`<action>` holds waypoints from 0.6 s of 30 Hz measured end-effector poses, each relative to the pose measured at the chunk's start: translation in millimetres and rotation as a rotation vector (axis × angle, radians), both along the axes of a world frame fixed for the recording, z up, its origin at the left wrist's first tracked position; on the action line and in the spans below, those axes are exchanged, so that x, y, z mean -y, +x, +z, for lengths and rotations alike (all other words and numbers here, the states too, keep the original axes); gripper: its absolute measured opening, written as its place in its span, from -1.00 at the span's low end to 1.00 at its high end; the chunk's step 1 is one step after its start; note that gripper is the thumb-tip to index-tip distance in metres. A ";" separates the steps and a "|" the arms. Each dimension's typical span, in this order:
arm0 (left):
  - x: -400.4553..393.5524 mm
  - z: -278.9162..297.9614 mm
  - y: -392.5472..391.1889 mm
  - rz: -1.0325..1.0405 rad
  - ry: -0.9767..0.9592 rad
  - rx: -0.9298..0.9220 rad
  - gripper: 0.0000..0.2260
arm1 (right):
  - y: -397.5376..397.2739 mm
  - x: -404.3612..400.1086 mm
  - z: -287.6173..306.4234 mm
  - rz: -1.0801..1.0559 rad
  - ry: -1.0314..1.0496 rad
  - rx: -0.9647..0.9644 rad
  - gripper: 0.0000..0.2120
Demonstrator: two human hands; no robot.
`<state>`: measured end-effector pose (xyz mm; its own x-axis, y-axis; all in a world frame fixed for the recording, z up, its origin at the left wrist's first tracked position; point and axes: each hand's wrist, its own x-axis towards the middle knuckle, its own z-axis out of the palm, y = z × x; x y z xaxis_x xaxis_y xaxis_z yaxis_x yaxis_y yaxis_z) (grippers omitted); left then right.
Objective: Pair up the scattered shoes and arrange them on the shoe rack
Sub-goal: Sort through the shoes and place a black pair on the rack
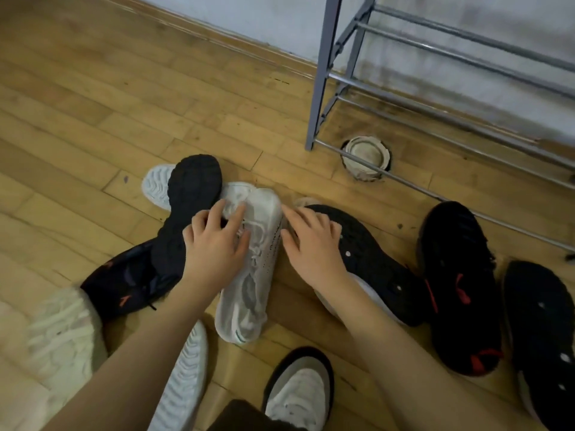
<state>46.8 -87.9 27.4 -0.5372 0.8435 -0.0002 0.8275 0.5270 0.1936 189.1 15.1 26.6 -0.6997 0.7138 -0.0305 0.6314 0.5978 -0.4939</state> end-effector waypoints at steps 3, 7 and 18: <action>-11.5 -0.9 13.1 -0.107 -0.001 0.027 -0.55 | 28.6 -11.0 -3.7 -0.067 -0.024 -0.016 -0.57; -31.3 -3.0 42.6 -0.231 -0.027 0.079 -0.53 | 73.4 -25.1 -10.1 -0.217 -0.068 0.009 -0.55; -63.8 -9.9 84.5 -0.317 -0.188 0.077 -0.37 | 118.7 -35.7 -24.0 -0.032 -0.024 0.308 -0.26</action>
